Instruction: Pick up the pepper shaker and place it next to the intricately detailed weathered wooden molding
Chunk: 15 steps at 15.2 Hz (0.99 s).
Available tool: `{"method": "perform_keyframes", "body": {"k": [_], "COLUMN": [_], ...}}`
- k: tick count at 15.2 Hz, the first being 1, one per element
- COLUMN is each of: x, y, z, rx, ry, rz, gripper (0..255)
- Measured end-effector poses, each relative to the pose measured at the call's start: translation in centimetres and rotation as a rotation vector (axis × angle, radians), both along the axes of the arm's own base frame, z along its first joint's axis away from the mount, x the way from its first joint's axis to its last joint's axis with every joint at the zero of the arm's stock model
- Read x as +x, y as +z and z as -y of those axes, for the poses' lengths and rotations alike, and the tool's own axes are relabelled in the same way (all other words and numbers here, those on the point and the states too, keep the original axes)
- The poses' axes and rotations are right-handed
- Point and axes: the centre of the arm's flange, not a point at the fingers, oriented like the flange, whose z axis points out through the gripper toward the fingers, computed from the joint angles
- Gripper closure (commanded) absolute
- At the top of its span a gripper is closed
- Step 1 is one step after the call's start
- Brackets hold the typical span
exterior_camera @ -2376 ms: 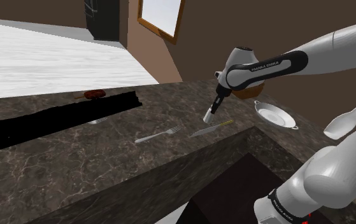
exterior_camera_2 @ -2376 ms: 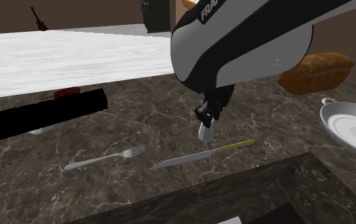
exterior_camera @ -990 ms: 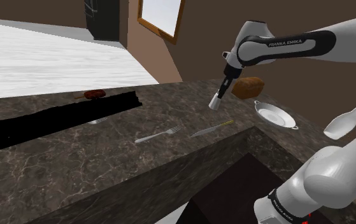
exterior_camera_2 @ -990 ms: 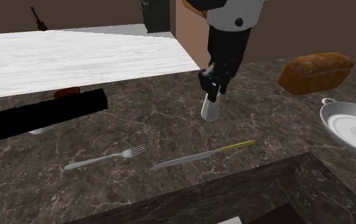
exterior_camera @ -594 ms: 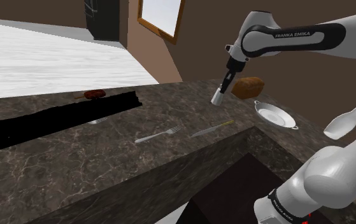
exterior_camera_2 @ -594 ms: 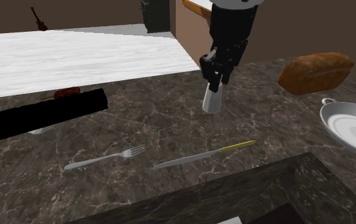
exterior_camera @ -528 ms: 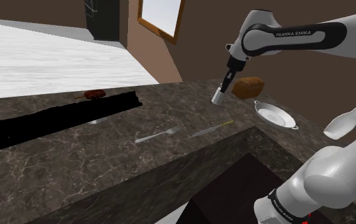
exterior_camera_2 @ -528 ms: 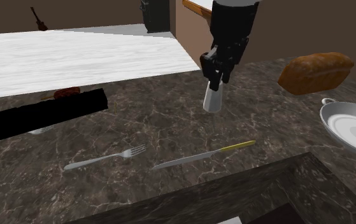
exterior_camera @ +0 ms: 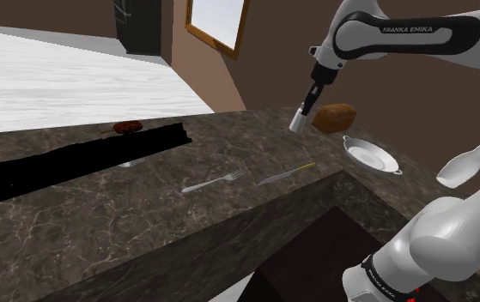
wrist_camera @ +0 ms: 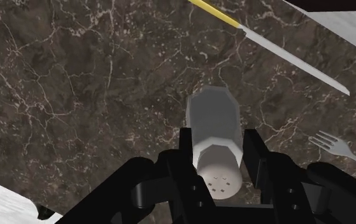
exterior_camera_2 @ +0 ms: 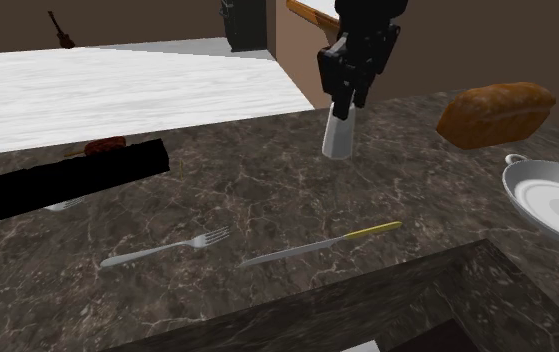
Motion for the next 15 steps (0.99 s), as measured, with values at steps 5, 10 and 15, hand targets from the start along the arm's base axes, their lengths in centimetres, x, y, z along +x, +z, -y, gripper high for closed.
{"method": "perform_keyframes", "body": {"k": [5,10,15], "x": [0.1,-0.3,-0.6], "y": [0.4,0.4,0.5], "z": [-5.2,-11.9,-18.5], "rx": [0.0,0.0,0.0], "ry": [0.001,0.002,0.001], "rz": [0.0,0.0,-0.001], "gripper": [255,255,255]}}
